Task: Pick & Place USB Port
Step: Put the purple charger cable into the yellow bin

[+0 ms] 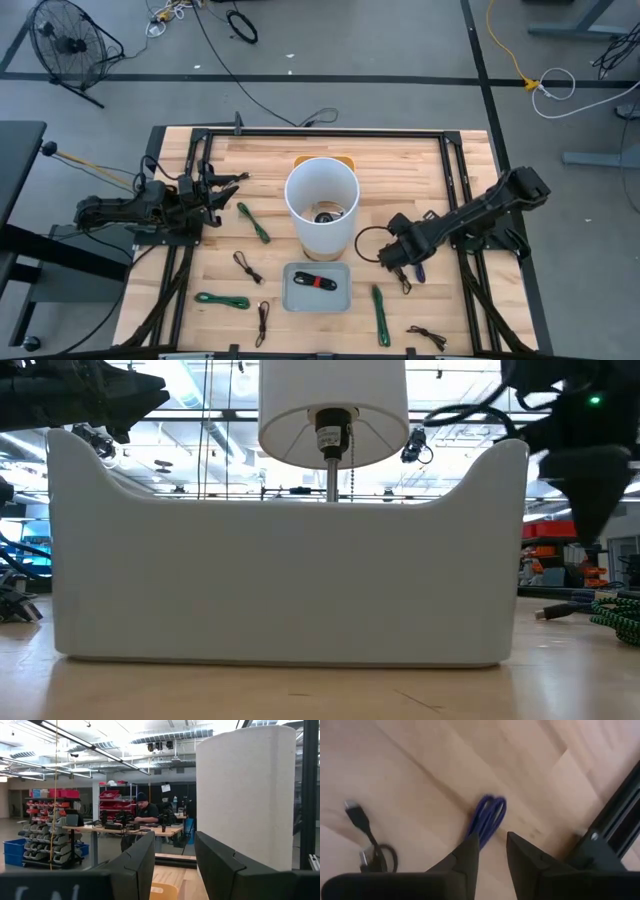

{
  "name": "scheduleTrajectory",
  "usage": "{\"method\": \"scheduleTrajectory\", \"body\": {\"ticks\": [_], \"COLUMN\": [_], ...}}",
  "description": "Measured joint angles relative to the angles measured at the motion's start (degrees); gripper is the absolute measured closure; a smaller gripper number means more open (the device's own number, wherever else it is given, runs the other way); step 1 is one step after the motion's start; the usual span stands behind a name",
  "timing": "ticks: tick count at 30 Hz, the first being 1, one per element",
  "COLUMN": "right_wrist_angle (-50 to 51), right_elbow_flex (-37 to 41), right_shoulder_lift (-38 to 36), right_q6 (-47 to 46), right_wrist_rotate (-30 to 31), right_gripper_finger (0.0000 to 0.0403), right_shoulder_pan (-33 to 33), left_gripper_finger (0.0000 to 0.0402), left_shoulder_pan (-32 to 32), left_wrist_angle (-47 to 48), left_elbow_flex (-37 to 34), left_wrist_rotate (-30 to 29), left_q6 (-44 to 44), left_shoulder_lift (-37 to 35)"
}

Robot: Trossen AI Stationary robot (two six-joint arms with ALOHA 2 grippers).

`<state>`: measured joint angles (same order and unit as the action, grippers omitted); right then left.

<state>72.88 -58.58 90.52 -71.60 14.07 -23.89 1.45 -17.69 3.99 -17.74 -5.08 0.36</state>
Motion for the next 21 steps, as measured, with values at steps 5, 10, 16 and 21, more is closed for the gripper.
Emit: {"method": "scheduleTrajectory", "body": {"ticks": [5, 10, 16, 21], "right_wrist_angle": [-0.88, -3.76, -4.32, -5.39], "right_elbow_flex": [1.63, 1.72, 1.72, 1.74], "right_shoulder_lift": [0.00, -0.05, -0.22, -0.22], "right_q6": [-4.95, -6.01, -12.21, -17.51], "right_wrist_rotate": [-2.68, -3.62, -4.90, -3.58], "right_gripper_finger": [0.0303, 0.0303, 0.0303, 0.0303], "right_shoulder_pan": [-1.07, -3.57, -7.16, -11.39], "left_gripper_finger": [0.0257, 0.0257, 0.0257, 0.0257], "left_shoulder_pan": [0.01, 0.00, 0.01, 0.00], "left_wrist_angle": [0.03, 0.12, 1.51, 2.20], "left_elbow_flex": [-0.01, -0.01, 0.00, 0.00], "left_wrist_rotate": [0.00, 0.11, 4.13, 7.53], "left_q6": [1.56, 4.79, 9.38, 13.25], "left_shoulder_lift": [0.02, 0.01, 0.01, 0.00]}}
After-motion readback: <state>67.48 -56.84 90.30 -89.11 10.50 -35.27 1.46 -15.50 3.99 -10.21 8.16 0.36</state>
